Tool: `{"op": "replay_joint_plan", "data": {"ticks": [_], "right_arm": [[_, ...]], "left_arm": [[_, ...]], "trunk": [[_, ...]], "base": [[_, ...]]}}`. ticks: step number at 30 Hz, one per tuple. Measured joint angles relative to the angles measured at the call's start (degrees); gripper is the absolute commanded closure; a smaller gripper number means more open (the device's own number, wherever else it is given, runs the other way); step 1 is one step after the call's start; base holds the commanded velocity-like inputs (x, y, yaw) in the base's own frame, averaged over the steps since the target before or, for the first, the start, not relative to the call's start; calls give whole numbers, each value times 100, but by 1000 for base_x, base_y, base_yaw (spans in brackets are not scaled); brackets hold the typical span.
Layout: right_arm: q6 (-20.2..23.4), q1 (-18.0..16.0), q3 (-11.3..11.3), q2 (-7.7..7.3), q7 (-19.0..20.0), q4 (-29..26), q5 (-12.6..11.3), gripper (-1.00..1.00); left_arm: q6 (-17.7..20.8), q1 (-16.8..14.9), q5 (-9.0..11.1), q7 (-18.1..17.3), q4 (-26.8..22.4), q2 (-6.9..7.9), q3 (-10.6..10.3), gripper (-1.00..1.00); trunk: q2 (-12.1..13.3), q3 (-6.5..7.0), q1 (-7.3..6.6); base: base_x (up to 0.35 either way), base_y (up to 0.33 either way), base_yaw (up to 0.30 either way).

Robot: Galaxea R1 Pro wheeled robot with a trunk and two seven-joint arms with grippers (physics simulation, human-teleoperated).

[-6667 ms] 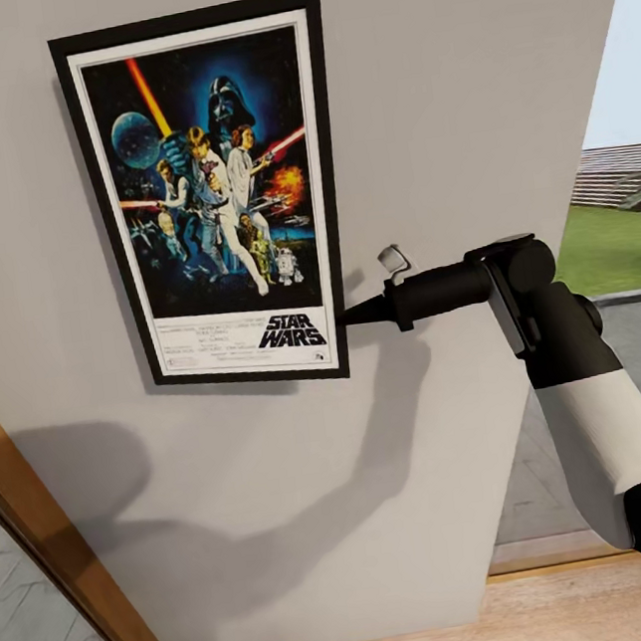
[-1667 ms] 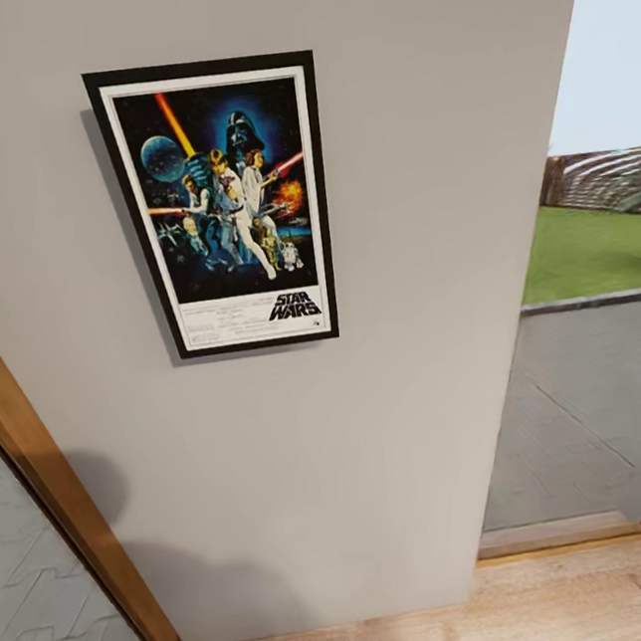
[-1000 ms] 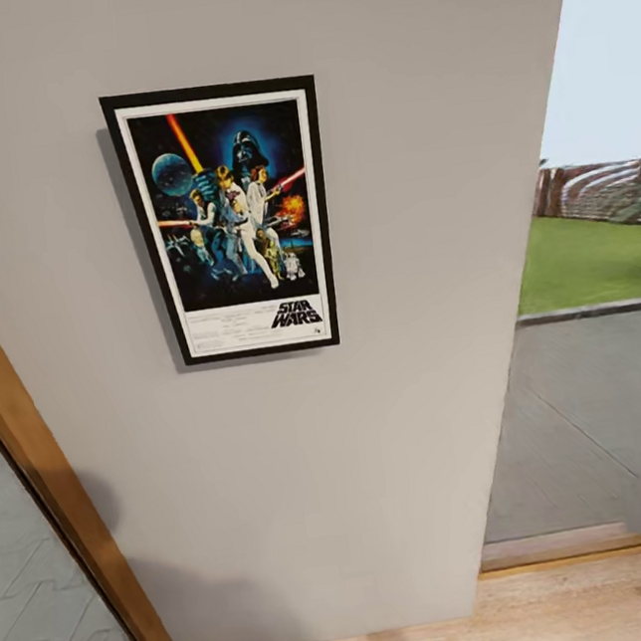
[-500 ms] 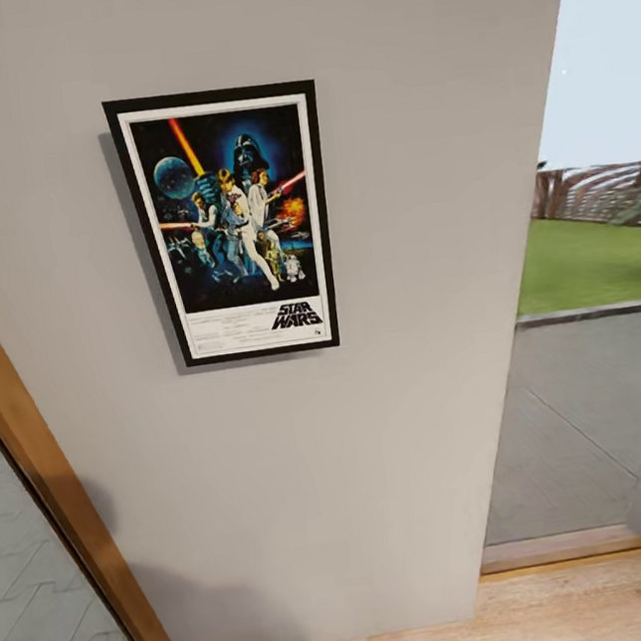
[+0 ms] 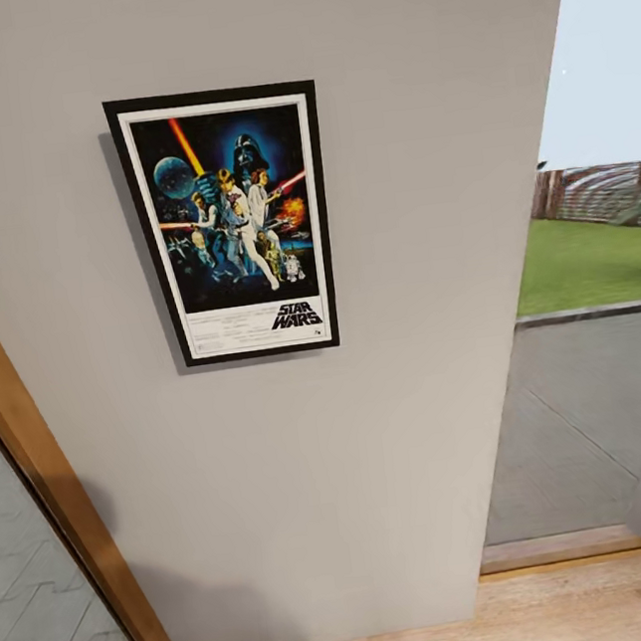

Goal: Pick up the poster from the kitchen countertop and hang it on one of the wall nails in the kitchen.

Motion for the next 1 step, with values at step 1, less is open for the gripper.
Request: {"op": "replay_joint_plan", "data": {"ticks": [1], "right_arm": [[2, 0, 0, -1, 0, 1, -2, -100]], "left_arm": [[-3, -1, 0, 0, 13, -1, -2, -100]], "trunk": [[0, 0, 0]], "base": [[0, 0, 0]]}}
